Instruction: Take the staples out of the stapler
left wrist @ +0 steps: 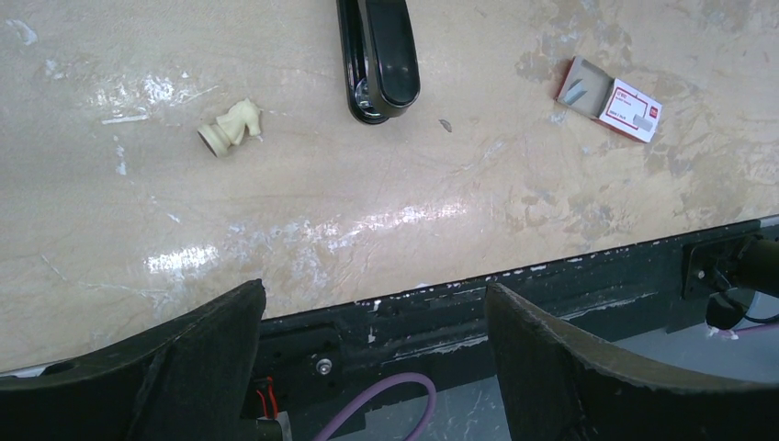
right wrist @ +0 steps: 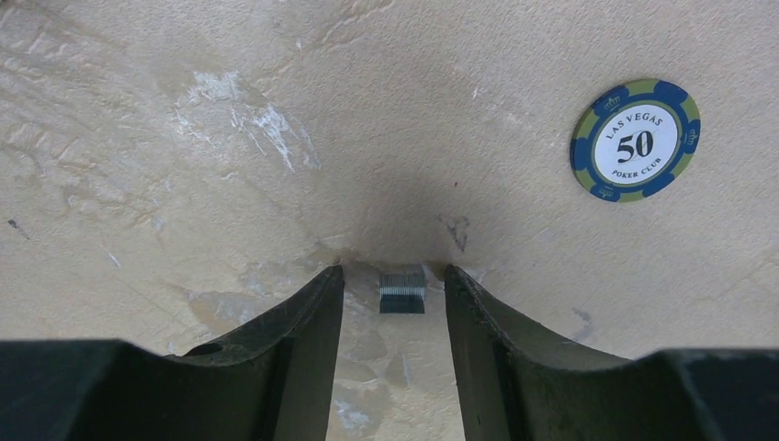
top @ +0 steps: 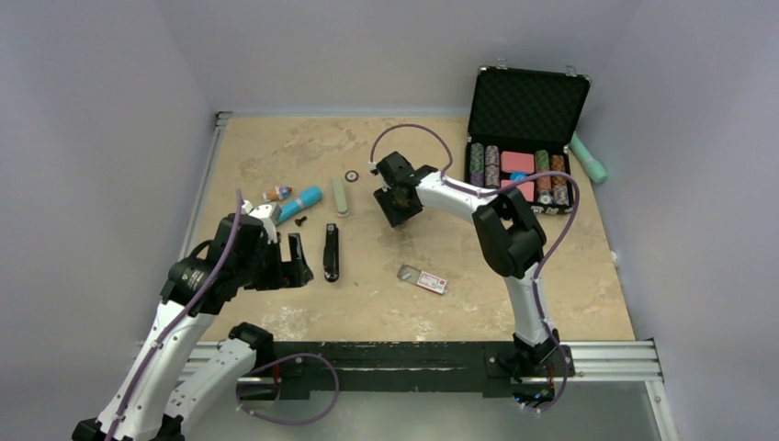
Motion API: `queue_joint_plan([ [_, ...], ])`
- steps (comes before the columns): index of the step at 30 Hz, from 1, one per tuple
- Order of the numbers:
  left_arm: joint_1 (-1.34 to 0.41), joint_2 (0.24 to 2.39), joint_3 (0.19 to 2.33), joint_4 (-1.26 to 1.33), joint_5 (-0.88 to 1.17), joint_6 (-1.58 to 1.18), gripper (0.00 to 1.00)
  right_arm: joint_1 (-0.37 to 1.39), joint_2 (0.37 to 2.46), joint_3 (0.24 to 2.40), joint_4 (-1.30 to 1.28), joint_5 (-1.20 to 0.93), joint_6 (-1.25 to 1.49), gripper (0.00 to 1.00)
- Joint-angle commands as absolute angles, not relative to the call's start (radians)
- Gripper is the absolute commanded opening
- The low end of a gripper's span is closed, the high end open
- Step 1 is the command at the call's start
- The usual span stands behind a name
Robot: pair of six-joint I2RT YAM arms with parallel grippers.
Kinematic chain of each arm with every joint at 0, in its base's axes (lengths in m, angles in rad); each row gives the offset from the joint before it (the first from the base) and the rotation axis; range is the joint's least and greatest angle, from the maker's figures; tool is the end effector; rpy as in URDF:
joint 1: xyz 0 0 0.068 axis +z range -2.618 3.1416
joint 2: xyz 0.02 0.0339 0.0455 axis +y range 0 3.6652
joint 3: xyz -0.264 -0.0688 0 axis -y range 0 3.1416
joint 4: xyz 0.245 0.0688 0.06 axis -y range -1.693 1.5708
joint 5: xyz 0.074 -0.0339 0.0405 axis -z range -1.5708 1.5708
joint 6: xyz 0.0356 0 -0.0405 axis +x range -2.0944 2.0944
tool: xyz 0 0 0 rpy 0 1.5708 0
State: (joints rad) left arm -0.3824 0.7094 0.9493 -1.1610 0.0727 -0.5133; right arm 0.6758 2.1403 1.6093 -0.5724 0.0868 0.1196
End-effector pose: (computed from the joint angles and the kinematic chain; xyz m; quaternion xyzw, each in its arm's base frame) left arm 0.1008 -0.0433 0.3148 -0.0504 0.9458 -0.1692 0.2726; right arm 0.3556 0.2812 0.1658 -0.2572 0.9373 0.0507 0.2296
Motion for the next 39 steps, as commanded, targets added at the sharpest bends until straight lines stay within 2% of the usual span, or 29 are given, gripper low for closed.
queue_joint_plan([
  [1, -0.387, 0.699, 0.940, -1.139, 0.057, -0.525, 0.92, 0.680, 2.122, 1.599, -0.590, 0.100, 0.121, 0.47],
  [21, -0.386, 0.685, 0.936, -1.132, 0.050, -0.529, 0.92, 0.682, 2.118, 1.592, -0.576, 0.077, 0.113, 0.39],
  [39, -0.385, 0.680, 0.933, -1.127, 0.050, -0.529, 0.91, 0.681, 2.118, 1.605, -0.585, 0.075, 0.109, 0.22],
])
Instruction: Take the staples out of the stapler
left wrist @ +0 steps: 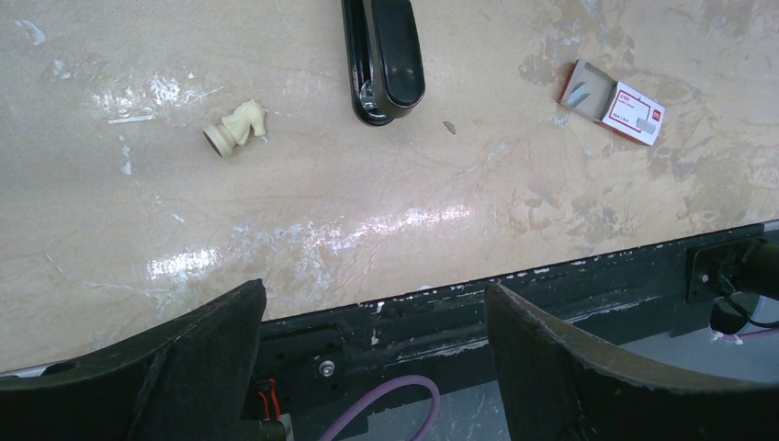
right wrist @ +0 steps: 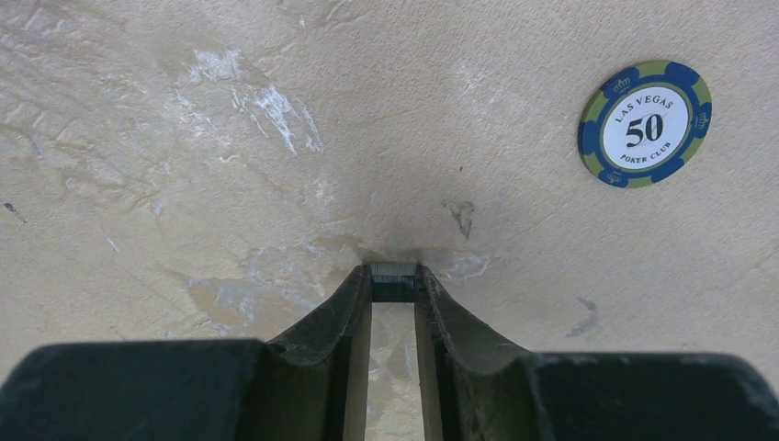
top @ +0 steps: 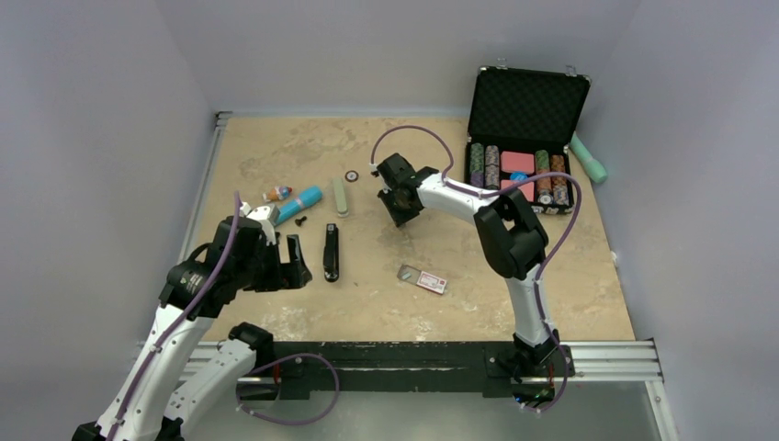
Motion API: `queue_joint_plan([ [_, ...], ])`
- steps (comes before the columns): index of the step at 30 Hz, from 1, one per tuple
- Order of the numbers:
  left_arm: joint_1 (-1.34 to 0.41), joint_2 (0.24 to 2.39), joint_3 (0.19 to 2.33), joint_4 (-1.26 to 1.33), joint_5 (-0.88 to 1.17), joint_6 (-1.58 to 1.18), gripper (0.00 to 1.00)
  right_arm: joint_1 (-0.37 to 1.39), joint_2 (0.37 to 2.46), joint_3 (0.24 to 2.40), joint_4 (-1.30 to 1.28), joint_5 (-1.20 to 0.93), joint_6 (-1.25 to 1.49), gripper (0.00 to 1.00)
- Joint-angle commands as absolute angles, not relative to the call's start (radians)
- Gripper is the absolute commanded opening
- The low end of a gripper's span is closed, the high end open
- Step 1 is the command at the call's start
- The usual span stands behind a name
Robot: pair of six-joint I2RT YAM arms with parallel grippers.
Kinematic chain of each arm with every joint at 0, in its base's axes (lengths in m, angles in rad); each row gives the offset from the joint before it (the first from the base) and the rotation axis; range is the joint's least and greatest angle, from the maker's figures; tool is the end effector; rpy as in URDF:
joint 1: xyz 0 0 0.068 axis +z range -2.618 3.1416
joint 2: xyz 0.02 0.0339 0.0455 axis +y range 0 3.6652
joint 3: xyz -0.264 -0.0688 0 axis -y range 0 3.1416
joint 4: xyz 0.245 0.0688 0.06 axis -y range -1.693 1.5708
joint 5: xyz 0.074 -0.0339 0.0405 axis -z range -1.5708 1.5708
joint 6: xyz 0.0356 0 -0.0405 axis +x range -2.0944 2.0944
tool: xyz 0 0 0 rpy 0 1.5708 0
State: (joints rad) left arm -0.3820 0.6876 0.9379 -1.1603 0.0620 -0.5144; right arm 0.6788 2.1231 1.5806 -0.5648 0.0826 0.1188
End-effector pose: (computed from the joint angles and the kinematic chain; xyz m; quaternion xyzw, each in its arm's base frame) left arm 0.0973 -0.0415 0.3134 -0.0525 0.9441 -0.1669 0.2795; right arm 0.3507 0.2792 0.1652 -0.2596 0.9372 0.0521 0.2271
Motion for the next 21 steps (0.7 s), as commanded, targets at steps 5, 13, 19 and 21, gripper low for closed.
queue_joint_plan([
  [5, -0.386, 0.680, 0.933, -1.127, 0.051, -0.529, 0.91, 0.682, 2.095, 1.639, -0.608, 0.066, 0.112, 0.20],
  [13, -0.387, 0.679, 0.933, -1.126, 0.051, -0.529, 0.91, 0.682, 2.043, 1.687, -0.649, 0.029, 0.119, 0.17],
  [19, -0.386, 0.678, 0.933, -1.127, 0.051, -0.529, 0.91, 0.682, 1.972, 1.667, -0.670, 0.011, 0.142, 0.18],
  [21, -0.386, 0.675, 0.933, -1.126, 0.051, -0.528, 0.91, 0.682, 1.931, 1.642, -0.672, 0.004, 0.156, 0.18],
])
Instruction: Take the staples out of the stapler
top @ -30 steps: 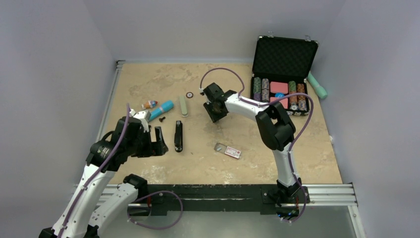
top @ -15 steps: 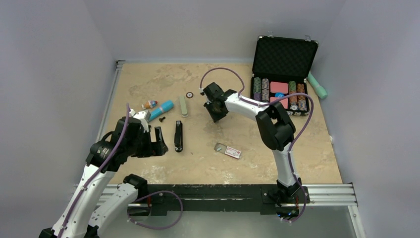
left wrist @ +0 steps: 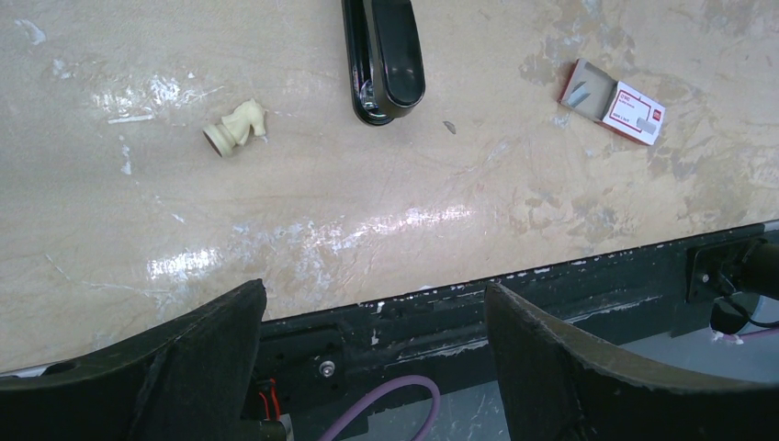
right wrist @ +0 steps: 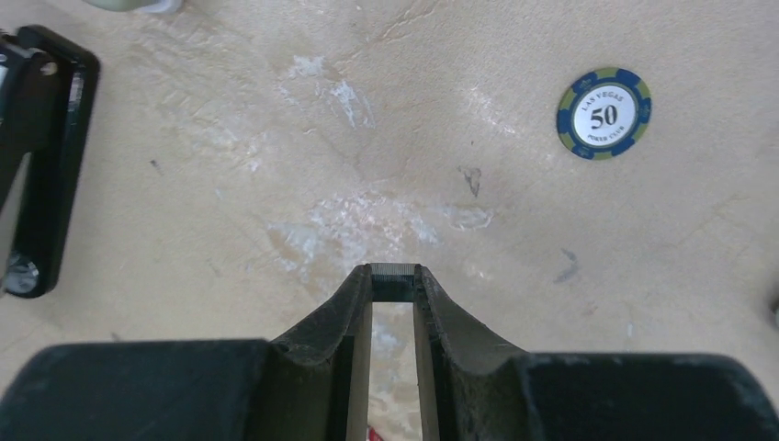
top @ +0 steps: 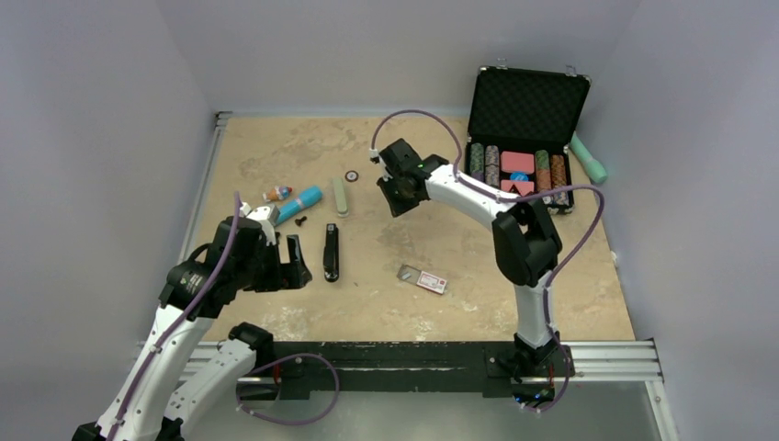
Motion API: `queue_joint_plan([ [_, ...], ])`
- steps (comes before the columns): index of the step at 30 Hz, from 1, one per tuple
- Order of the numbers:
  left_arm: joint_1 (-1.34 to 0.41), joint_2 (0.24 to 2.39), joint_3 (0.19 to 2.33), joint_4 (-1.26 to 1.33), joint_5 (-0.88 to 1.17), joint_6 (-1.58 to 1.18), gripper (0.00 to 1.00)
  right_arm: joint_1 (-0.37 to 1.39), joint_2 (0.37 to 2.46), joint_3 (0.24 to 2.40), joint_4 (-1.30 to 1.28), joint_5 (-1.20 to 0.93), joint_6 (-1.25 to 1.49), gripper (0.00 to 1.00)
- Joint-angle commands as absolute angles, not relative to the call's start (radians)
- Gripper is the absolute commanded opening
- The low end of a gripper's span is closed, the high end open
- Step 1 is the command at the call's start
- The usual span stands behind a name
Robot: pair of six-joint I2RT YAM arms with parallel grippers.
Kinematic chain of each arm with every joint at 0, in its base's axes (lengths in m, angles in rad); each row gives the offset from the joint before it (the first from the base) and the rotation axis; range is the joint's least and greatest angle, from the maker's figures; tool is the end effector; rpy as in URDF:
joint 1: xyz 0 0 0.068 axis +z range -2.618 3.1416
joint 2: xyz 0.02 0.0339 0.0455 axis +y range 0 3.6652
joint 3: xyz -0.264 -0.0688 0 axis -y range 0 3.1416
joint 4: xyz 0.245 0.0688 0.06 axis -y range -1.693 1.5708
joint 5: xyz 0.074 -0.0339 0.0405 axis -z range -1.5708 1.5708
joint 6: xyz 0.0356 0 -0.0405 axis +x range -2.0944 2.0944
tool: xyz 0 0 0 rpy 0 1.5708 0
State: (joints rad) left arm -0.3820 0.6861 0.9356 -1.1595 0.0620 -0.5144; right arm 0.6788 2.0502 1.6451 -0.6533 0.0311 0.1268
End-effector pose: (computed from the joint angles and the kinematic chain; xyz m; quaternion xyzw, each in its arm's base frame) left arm 0.0971 -0.0414 0.3129 -0.0525 0.9441 -0.1669 0.2795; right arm 0.3465 0.2781 0.2108 -0.2598 0.9317 0.0855 0.2390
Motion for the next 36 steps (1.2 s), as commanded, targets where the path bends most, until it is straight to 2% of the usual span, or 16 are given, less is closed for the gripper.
queue_joint_plan([
  [1, -0.387, 0.675, 0.933, -1.127, 0.051, -0.528, 0.91, 0.682, 1.909, 1.624, -0.672, 0.003, 0.164, 0.18],
  [17, -0.387, 0.683, 0.933, -1.129, 0.041, -0.532, 0.91, 0.683, 1.543, 1.234, -0.696, -0.118, 0.304, 0.16],
  [28, -0.390, 0.679, 0.932, -1.130, 0.035, -0.536, 0.91, 0.694, 1.472, 1.103, -0.738, -0.158, 0.375, 0.17],
  [36, -0.390, 0.683, 0.933, -1.131, 0.030, -0.538, 0.91, 0.758, 1.523, 1.077, -0.706, -0.189, 0.370, 0.15],
])
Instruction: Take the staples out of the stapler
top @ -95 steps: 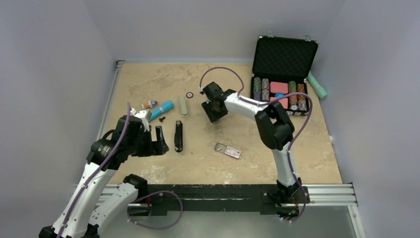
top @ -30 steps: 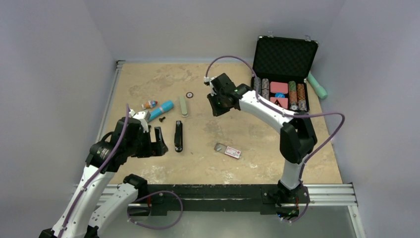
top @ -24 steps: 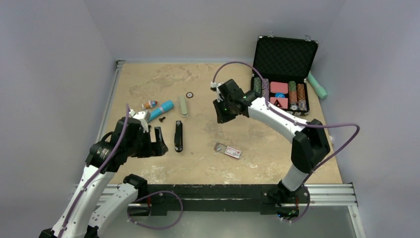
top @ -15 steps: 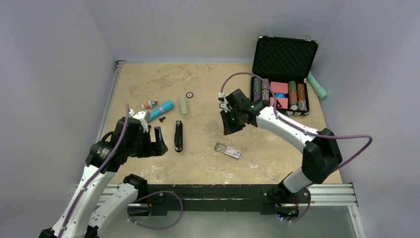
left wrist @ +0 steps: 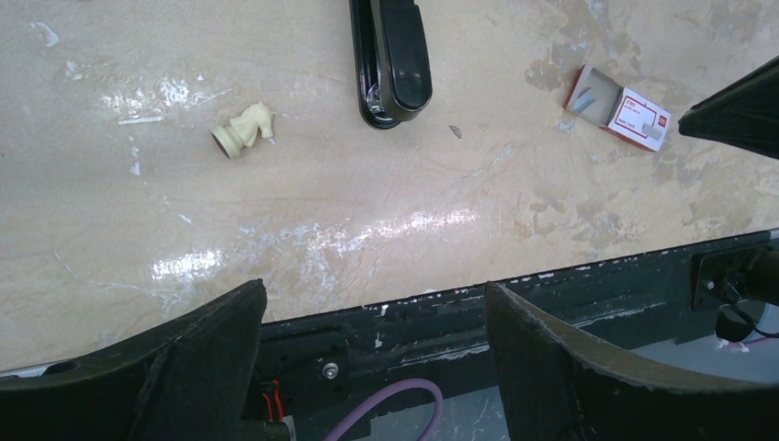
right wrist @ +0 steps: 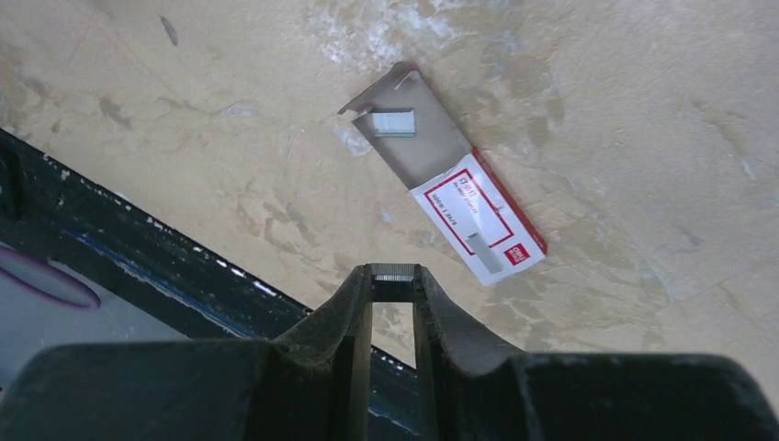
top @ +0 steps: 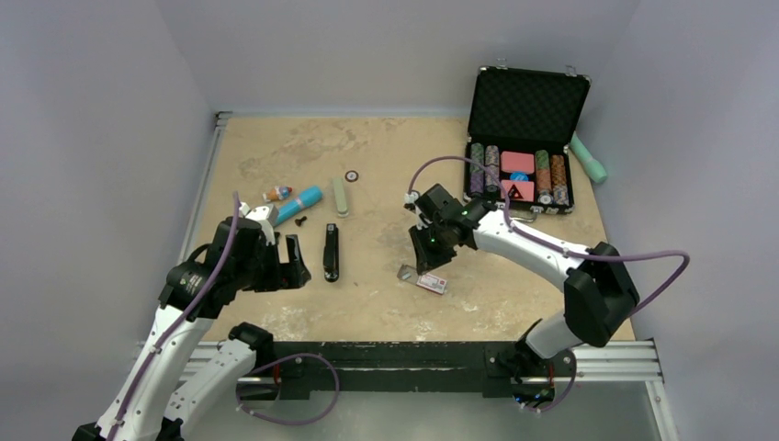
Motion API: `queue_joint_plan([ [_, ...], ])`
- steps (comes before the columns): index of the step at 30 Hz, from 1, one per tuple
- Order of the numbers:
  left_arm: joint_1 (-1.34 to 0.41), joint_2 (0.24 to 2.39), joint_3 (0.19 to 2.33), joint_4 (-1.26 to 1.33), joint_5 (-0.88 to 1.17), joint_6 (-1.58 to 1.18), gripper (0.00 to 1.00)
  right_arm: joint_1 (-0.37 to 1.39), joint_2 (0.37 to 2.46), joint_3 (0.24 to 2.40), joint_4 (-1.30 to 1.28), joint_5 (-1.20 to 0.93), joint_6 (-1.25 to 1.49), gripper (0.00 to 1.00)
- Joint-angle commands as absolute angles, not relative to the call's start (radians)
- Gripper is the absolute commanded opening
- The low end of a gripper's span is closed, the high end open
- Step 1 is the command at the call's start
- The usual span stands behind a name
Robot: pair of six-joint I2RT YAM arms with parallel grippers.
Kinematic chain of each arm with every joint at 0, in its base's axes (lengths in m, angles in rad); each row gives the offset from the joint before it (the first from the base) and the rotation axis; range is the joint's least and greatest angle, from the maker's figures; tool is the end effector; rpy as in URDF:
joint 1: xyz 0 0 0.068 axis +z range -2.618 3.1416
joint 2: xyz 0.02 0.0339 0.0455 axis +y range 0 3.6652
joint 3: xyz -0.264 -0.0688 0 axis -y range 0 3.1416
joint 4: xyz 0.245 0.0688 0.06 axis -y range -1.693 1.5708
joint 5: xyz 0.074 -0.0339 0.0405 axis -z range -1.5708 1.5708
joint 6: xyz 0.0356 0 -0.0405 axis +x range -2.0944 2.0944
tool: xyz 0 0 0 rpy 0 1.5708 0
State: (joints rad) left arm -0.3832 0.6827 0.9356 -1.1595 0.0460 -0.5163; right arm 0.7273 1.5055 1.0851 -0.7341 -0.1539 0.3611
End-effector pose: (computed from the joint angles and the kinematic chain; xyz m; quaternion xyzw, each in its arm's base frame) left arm 0.0967 -0.0407 0.3132 -0.0554 0.9435 -0.1613 0.2841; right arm 0.2168 0.2003 0.2319 -0.1932 0.9563 0.1710 0.1373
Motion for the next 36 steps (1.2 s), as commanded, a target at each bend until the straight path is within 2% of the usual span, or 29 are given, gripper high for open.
queue_joint_plan([
  [1, -0.391, 0.683, 0.933, -1.131, 0.031, -0.538, 0.91, 0.762, 1.535, 1.078, -0.699, -0.187, 0.366, 0.15],
  [13, -0.394, 0.690, 0.933, -1.134, 0.025, -0.539, 0.91, 0.775, 1.616, 1.087, -0.605, -0.067, 0.376, 0.13],
  [36, -0.396, 0.697, 0.936, -1.137, 0.020, -0.540, 0.91, 0.778, 1.734, 1.052, -0.538, -0.088, 0.343, 0.11],
])
